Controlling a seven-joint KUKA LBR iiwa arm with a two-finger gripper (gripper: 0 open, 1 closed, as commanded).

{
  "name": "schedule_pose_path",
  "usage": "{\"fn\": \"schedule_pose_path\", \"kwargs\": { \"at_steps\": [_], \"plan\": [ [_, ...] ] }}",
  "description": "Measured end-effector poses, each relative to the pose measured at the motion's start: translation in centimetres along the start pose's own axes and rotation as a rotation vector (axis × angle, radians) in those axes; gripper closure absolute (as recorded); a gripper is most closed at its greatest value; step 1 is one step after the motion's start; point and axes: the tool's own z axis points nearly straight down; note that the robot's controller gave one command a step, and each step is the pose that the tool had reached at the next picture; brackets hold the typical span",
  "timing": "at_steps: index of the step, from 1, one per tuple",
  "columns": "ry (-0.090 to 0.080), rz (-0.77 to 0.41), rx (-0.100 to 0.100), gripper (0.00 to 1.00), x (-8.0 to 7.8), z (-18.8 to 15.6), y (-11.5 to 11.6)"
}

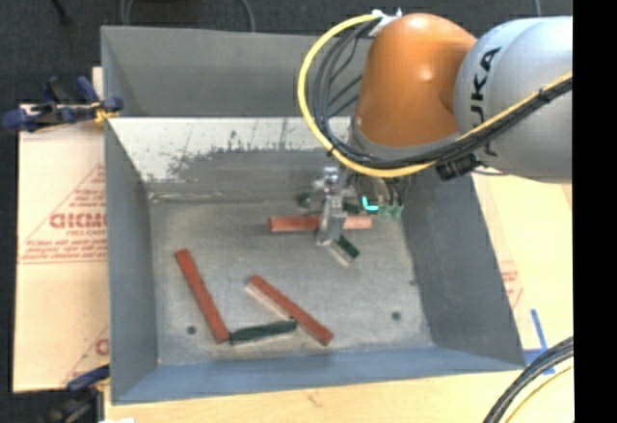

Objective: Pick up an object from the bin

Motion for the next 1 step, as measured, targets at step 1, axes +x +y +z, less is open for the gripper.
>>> {"fn": "schedule_pose_path", "kwargs": {
  "at_steps": [1],
  "plan": [
    [-0.006, 0.001, -0.001, 1.0, -0.07, -0.38, 0.01]
  ]
}}
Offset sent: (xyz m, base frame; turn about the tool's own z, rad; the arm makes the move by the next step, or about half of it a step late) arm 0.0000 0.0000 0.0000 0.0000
